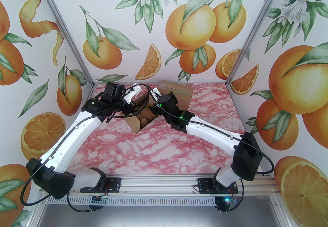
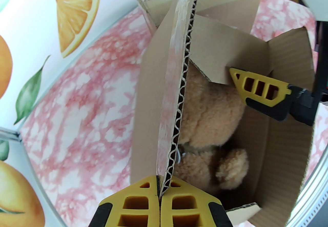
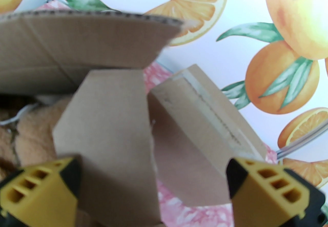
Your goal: Unpack the express box
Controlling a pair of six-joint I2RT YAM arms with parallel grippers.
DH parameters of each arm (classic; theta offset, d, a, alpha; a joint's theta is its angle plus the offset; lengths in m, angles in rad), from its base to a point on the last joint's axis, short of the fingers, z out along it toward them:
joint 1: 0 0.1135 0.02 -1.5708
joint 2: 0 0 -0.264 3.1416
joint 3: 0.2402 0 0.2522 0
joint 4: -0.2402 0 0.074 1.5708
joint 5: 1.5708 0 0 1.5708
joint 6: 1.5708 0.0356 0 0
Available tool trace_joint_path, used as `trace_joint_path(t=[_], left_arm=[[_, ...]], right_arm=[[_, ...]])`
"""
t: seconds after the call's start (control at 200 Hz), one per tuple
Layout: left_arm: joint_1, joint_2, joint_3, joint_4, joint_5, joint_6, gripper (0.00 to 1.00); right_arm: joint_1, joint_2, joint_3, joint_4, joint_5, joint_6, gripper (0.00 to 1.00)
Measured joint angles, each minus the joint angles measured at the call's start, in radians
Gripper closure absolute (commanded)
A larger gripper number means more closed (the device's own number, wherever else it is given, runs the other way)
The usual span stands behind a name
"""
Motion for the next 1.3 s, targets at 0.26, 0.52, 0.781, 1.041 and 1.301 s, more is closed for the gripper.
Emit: trace_joint_path(t=[0.26, 0.52, 0.781, 1.041, 1.301], left_arm=[[0.000, -0.001, -0.016, -0.001, -0.001, 0.018, 1.00], [0.000, -0.004, -0.016, -0.014, -0.001, 0.019, 1.00], [0.000, -0.004, -0.016, -0.005, -0.016, 0.018, 1.00], [0.000, -0.005, -0.016, -0.008, -0.030, 0.019, 1.00], [-0.006, -0.005, -0.020, -0.005, -0.024, 0.023, 1.00]], right_arm=[[-0.002, -0.021, -0.056, 0.045, -0.093, -0.009, 0.00], [0.035, -0.019, -0.101, 0.124, -0.092, -0.047, 0.00], [0.078, 0.035, -0.101, 0.254, 0.150, -0.122, 0.00], [0.087, 0.004, -0.146, 0.375, 0.300, -0.157, 0.01], [0.010, -0.132, -0.215, 0.370, 0.232, -0.010, 0.02]])
